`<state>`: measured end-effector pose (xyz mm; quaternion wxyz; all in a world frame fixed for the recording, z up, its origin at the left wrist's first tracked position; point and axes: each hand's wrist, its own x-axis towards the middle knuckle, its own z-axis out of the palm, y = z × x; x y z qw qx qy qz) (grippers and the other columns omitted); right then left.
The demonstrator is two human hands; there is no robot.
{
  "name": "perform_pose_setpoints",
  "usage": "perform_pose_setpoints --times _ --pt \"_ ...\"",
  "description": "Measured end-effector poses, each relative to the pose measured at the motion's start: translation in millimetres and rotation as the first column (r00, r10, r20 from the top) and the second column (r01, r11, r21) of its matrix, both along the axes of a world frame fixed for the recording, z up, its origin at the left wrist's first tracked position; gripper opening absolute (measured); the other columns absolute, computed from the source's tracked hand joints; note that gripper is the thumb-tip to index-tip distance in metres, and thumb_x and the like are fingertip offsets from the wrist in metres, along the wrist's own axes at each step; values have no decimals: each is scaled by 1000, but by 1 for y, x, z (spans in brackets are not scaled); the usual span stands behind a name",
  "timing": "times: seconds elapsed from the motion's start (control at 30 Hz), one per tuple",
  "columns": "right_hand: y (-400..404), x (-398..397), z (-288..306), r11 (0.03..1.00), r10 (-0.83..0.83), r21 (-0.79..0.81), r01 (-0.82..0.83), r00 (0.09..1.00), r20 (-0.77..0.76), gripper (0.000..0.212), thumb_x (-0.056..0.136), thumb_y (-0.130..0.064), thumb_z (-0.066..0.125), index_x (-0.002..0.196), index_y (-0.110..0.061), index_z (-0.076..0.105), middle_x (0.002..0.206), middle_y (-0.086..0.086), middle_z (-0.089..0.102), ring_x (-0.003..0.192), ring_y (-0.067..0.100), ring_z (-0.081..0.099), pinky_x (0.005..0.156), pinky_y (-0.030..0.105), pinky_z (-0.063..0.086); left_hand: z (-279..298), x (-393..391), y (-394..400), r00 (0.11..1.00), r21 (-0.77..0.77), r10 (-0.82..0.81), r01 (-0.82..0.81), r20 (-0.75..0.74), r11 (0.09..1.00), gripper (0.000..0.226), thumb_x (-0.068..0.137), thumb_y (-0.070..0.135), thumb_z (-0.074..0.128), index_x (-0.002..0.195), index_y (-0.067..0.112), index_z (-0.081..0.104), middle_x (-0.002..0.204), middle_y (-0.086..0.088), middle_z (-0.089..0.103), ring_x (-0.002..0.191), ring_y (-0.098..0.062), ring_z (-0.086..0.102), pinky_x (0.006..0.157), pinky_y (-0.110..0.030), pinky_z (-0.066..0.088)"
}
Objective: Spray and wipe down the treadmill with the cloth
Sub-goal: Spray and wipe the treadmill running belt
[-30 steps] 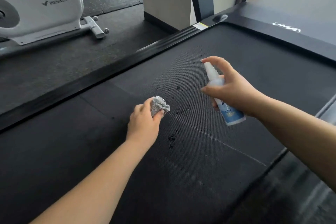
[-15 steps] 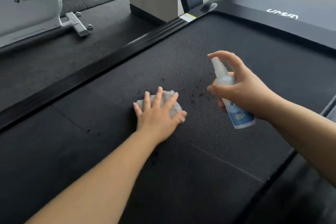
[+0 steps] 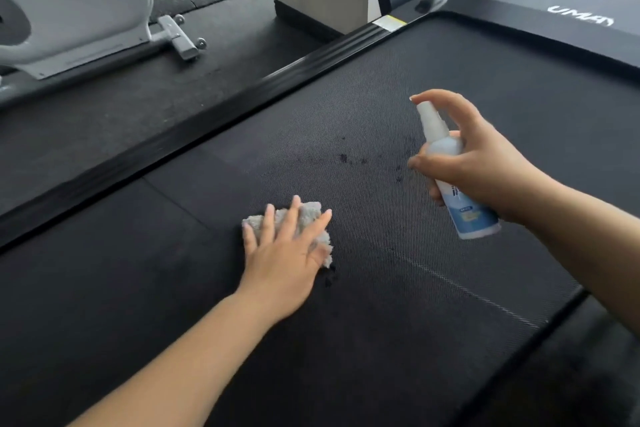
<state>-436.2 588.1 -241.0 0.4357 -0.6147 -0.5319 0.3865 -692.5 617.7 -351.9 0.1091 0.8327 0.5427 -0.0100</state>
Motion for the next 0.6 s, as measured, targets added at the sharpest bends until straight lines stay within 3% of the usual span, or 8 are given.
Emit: perform_pose_setpoints --times 0.1,0.2,0.3,0.47,0.6 --pt "-3 -8 1 1000 8 2 -8 1000 15 64 85 -2 72 125 -47 49 73 10 60 44 18 61 47 32 54 5 60 -15 987 16 -159 159 -6 987 49 97 54 14 143 55 -1 159 4 -15 143 -36 -17 108 -66 -10" --pt "-8 -9 2 1000 -9 10 8 999 45 65 84 -3 73 124 -48 49 77 10 60 43 17 60 46 31 53 11 110 -43 936 -10 -353 353 6 936 50 96 56 21 145 46 15 160 0 -8 143 -38 -16 105 -67 -13" --pt "-15 -8 1 1000 -12 2 12 997 73 64 84 -5 73 124 -49 49 78 11 61 43 18 60 47 30 52 11 108 -52 924 9 -381 381 -7 924 52 96 55 25 146 45 14 160 3 -9 144 -33 -16 109 -63 -13" --pt "-24 -18 -3 1000 -6 -24 7 999 38 63 86 -1 70 126 -44 50 65 7 58 41 21 58 47 31 51 -4 10 -29 984 68 -163 168 -73 983 58 91 61 16 146 50 2 160 8 -11 146 -27 -9 113 -56 -4" --pt "-27 -30 0 1000 29 -2 -29 999 29 63 87 1 69 128 -43 49 66 9 58 45 21 58 48 33 54 -11 -100 15 969 74 210 -202 -133 977 60 87 67 10 145 53 2 160 7 -6 146 -30 0 112 -56 6"
